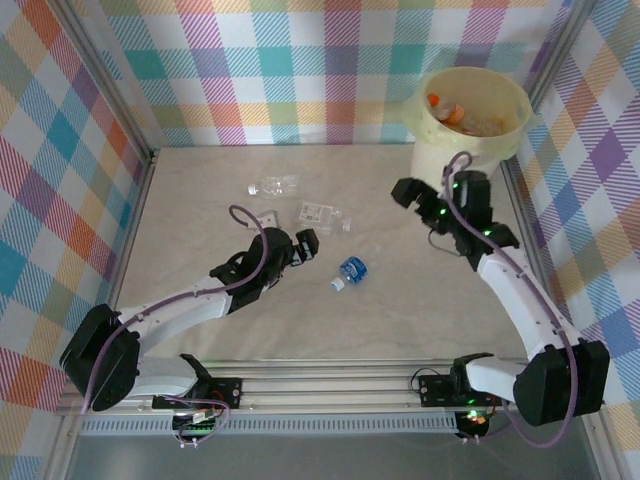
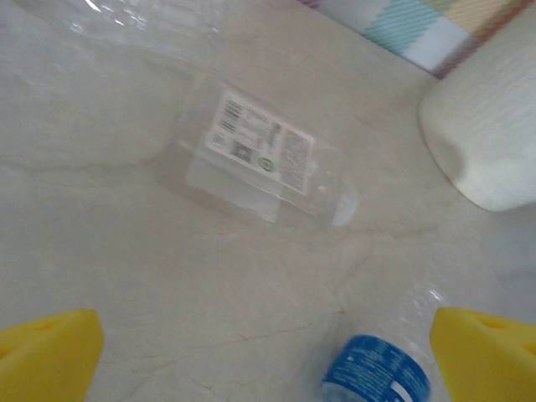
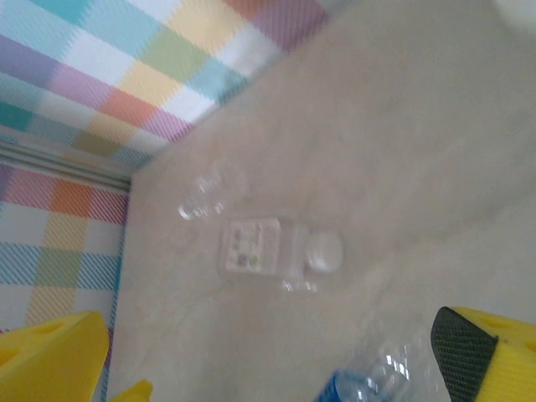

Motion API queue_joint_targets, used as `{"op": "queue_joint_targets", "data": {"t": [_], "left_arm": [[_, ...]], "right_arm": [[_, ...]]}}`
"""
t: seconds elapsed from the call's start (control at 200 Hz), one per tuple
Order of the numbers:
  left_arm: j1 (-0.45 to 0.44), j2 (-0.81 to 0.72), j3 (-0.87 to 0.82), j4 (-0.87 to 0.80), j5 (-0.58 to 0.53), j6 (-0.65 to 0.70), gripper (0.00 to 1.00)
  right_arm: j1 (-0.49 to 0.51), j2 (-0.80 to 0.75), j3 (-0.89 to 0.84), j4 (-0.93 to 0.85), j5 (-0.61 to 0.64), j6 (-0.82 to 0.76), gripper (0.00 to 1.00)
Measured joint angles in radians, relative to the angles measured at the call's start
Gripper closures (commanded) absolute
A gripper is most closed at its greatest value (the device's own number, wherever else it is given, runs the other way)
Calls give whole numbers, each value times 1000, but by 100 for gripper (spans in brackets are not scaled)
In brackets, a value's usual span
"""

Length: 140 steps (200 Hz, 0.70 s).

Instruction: Put the plastic bottles in the bin

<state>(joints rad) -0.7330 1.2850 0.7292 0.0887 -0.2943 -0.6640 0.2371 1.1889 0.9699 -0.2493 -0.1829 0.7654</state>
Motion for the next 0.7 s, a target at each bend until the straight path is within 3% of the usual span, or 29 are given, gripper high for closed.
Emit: {"op": "queue_joint_targets", "data": {"t": [0.115, 0.35, 0.7], "left_arm": [[2, 0, -1, 24, 147, 82, 0], [2, -31, 8, -40, 328, 235, 0], [2, -135, -11, -142, 337, 295, 0]], "right_arm": [[56, 27, -73, -23, 58, 99, 0], [139, 167, -46, -85, 160, 230, 0], [272, 386, 19, -141, 211, 387, 0]]}}
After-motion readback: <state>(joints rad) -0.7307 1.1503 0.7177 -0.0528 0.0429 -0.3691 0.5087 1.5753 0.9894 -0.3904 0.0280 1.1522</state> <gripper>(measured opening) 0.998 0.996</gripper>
